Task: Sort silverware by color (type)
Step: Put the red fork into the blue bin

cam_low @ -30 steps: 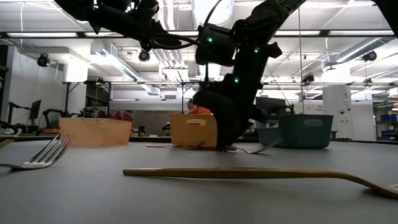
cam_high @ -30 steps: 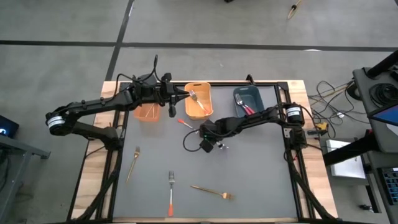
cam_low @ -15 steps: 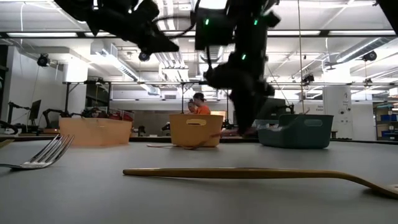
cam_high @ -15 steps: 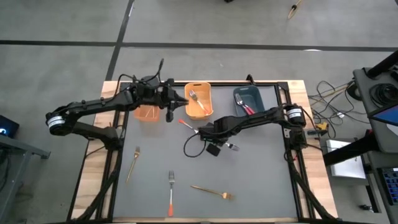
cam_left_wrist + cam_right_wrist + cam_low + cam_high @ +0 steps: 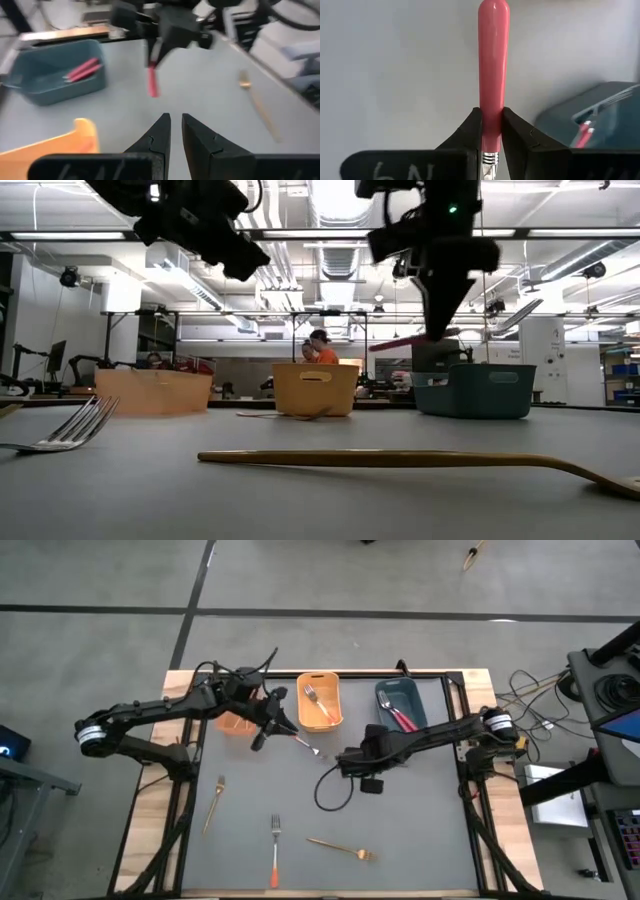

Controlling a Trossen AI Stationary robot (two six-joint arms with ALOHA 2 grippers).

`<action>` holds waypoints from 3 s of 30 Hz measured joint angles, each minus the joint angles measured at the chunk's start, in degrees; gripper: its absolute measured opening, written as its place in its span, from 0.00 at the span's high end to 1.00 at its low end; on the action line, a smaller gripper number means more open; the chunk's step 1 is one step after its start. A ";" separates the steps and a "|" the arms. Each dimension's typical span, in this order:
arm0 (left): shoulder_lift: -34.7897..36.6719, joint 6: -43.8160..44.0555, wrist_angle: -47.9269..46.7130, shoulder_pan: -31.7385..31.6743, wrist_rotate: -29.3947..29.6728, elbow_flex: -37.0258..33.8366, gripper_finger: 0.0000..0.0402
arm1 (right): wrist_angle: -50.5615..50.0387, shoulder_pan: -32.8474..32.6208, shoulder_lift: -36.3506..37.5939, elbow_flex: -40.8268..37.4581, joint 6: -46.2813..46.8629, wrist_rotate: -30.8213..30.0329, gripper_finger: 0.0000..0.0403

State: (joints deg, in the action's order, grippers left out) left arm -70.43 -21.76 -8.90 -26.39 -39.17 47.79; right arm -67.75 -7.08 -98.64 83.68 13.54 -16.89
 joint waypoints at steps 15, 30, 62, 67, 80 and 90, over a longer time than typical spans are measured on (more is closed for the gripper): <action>-17.02 31.06 35.94 3.98 -3.61 -8.54 0.93 | -2.81 -4.62 2.39 -0.92 -24.57 -14.91 0.91; -28.69 26.79 23.19 7.32 -3.18 9.74 0.79 | -1.67 -4.67 1.78 -0.92 -38.07 -28.30 0.91; -35.74 31.28 21.96 7.89 1.10 18.17 0.52 | 6.01 -4.65 1.78 -0.80 -54.62 -37.54 0.91; -35.78 31.35 23.41 7.87 1.19 18.14 0.53 | 9.25 -4.52 1.78 -0.79 -60.16 -38.81 0.91; -35.81 30.82 22.60 8.05 4.07 18.06 0.96 | 9.71 -4.51 1.78 -0.76 -60.10 -38.64 0.83; -35.81 29.98 24.32 8.37 5.99 18.06 0.97 | 10.15 -4.41 2.01 -0.75 -59.70 -42.70 0.61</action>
State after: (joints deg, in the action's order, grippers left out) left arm -106.24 8.21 15.42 -18.02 -33.18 65.84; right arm -57.60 -11.49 -96.63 82.93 -46.16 -59.59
